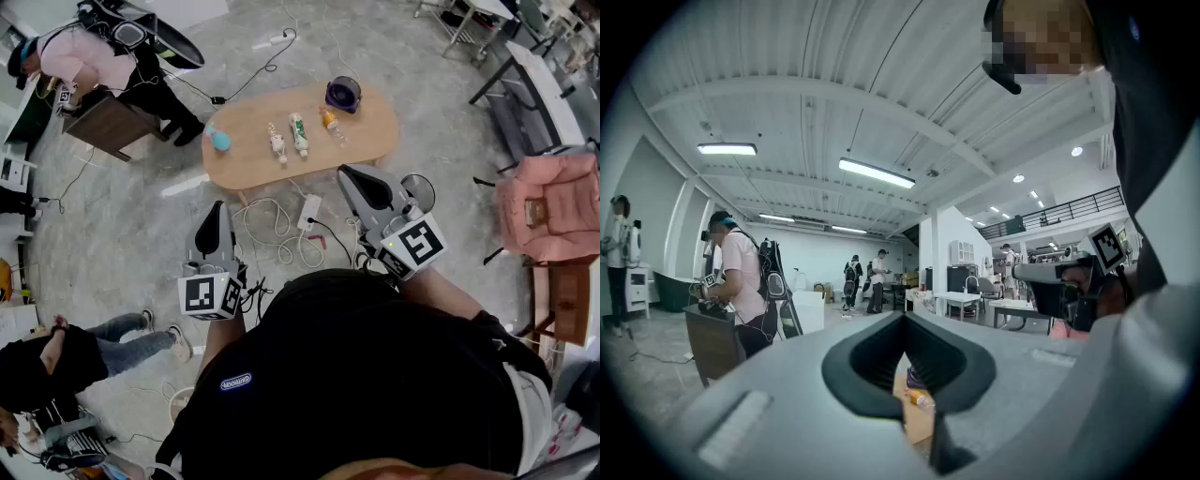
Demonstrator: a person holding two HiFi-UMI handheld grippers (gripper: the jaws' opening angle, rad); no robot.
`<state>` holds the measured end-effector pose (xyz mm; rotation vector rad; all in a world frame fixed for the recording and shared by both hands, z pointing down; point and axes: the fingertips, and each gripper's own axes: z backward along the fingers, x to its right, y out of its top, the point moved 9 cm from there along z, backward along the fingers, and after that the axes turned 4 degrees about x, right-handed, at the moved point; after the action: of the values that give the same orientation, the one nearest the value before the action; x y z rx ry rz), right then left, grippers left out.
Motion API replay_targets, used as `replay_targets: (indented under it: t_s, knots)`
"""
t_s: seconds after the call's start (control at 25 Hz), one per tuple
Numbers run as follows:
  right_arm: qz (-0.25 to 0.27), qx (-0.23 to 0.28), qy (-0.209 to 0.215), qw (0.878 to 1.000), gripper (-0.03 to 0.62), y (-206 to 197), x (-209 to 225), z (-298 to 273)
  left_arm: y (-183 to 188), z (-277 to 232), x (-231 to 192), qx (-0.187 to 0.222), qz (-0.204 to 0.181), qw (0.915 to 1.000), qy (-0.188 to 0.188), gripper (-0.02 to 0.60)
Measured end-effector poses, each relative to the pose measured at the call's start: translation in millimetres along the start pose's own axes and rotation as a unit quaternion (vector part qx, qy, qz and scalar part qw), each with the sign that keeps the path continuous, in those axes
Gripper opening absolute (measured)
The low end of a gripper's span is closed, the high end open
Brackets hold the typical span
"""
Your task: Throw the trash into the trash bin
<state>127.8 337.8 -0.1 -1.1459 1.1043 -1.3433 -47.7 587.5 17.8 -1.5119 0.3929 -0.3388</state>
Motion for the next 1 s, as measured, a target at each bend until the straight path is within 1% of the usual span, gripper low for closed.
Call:
replay_targets:
  t_s: [0.28, 0.4, 0.56, 0.68, 0.8, 0.88, 0.92, 0.96, 1.0]
  knots:
    - [-0.006, -0.002, -0.018, 1.000, 0.028, -3, -11, 8, -7, 13, -4, -0.006, 0.008, 0.9999, -0.005, 0.000]
    - [-0.008, -0.003, -0.013, 1.000, 0.028, -4, -16, 7, -11, 21, -10, 0.001, 0.010, 1.0000, 0.000, 0.000]
    - [-0.029, 0.013, -0.015, 0.999, 0.029, -7, -24, 5, -15, 35, -19, 0.010, 0.016, 0.9998, 0.011, 0.000]
    - [-0.034, 0.020, -0.032, 0.999, 0.031, -5, -27, 1, -12, 45, -28, 0.018, 0.018, 0.9996, 0.015, 0.000]
    - [-0.044, 0.041, -0.046, 0.997, 0.032, -4, -31, 0, -13, 53, -37, 0.019, 0.022, 0.9994, 0.017, 0.002]
    - [-0.051, 0.056, -0.047, 0.996, 0.113, -4, -34, -2, -16, 57, -45, 0.019, 0.025, 0.9994, 0.017, 0.005]
    - [-0.054, 0.060, -0.047, 0.996, 0.164, -4, -35, -4, -17, 59, -49, 0.018, 0.027, 0.9993, 0.018, 0.027]
    - [-0.057, 0.062, -0.048, 0.995, 0.214, -3, -37, -5, -18, 61, -52, 0.018, 0.028, 0.9993, 0.018, 0.028]
    - [-0.059, 0.063, -0.048, 0.995, 0.229, -3, -40, -6, -19, 64, -56, 0.018, 0.030, 0.9992, 0.018, 0.031]
